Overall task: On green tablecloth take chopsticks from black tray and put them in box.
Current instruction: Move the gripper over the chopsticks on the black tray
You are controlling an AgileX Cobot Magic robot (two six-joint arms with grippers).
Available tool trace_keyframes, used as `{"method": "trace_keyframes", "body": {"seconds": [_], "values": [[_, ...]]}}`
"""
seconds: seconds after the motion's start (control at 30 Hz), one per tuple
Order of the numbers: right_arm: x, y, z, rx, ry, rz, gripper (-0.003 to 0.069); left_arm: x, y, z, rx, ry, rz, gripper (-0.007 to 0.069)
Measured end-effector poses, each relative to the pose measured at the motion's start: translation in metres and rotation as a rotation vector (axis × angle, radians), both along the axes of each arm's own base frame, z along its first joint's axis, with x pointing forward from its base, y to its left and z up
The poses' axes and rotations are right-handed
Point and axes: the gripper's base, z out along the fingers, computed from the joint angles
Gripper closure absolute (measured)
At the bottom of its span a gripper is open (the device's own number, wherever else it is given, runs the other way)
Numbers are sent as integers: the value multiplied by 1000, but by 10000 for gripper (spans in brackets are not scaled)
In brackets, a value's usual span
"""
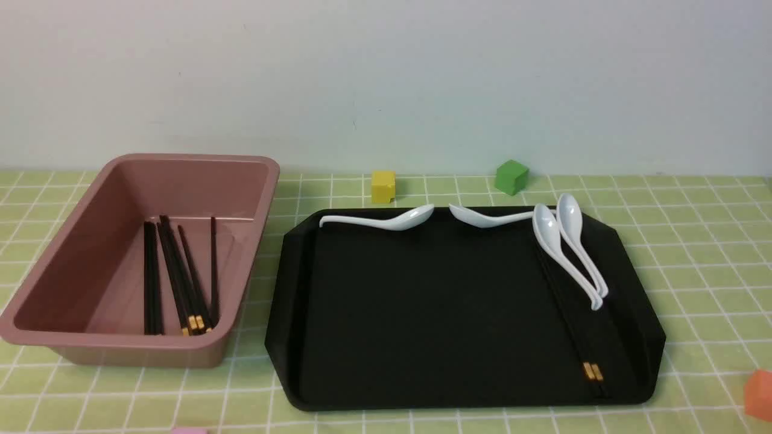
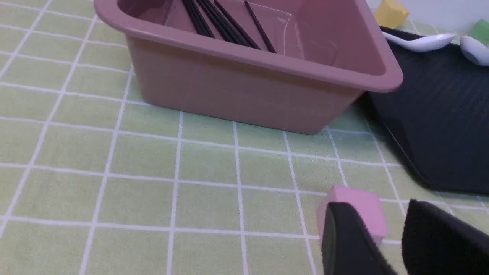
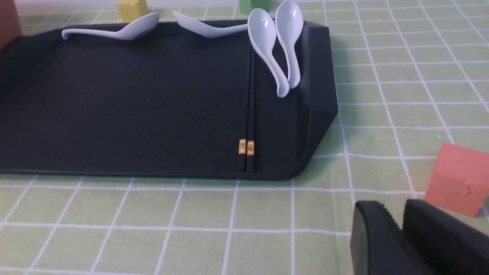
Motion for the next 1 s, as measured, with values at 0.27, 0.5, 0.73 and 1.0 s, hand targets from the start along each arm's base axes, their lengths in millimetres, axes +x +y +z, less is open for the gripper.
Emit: {"method": "trace_keyframes", "body": {"seconds": [0.27,0.5,0.73,1.0], "values": [[0,0,0,0,0,0,512,0,0,0,0,0,0,386],[0,0,0,0,0,0,502,0,0,0,0,0,0,386],[0,0,0,0,0,0,493,0,0,0,0,0,0,386],[0,0,0,-1,0,0,482,0,0,0,0,0,0,386]]}}
